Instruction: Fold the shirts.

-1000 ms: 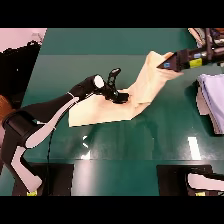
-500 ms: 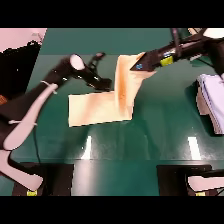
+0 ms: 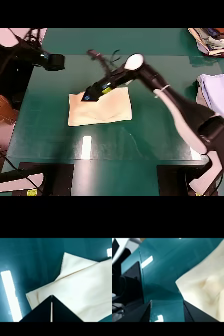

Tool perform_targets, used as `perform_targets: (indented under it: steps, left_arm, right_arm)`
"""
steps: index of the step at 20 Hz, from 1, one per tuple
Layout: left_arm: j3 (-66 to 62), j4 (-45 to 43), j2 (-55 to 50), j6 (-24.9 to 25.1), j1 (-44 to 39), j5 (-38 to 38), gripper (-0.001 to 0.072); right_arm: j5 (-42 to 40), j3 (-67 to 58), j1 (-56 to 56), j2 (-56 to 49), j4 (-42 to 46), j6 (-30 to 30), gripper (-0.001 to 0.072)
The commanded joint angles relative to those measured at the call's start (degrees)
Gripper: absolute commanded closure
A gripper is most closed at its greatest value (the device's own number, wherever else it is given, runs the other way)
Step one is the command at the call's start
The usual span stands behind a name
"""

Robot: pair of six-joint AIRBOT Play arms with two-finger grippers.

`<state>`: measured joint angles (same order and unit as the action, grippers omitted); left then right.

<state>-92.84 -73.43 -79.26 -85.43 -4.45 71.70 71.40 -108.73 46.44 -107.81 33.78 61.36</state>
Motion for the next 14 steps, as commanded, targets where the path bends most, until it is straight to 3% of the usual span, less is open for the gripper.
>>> perform_targets:
  steps: [1, 3, 5, 14]
  left_arm:
    - [-0.1, -1.1, 1.9, 0.4, 1.6, 2.8, 0.0685]
    - [-0.1, -1.1, 1.9, 0.4, 1.6, 3.3, 0.0685]
    - [-0.1, -1.1, 1.9, 0.4, 1.6, 4.2, 0.0685]
    - [-0.1, -0.1, 1.9, 0.4, 1.6, 3.7, 0.0685]
  right_arm:
    - [2.7, -7.6, 4.2, -4.7, 9.6, -0.4, 0.0242]
    - [7.9, -8.2, 2.3, -3.2, 18.4, 4.8, 0.0266]
    - [9.8, -2.7, -1.8, 0.2, 21.4, 6.0, 0.0265]
    - [1.1, 29.8, -26.1, 14.7, 20.7, 11.9, 0.0252]
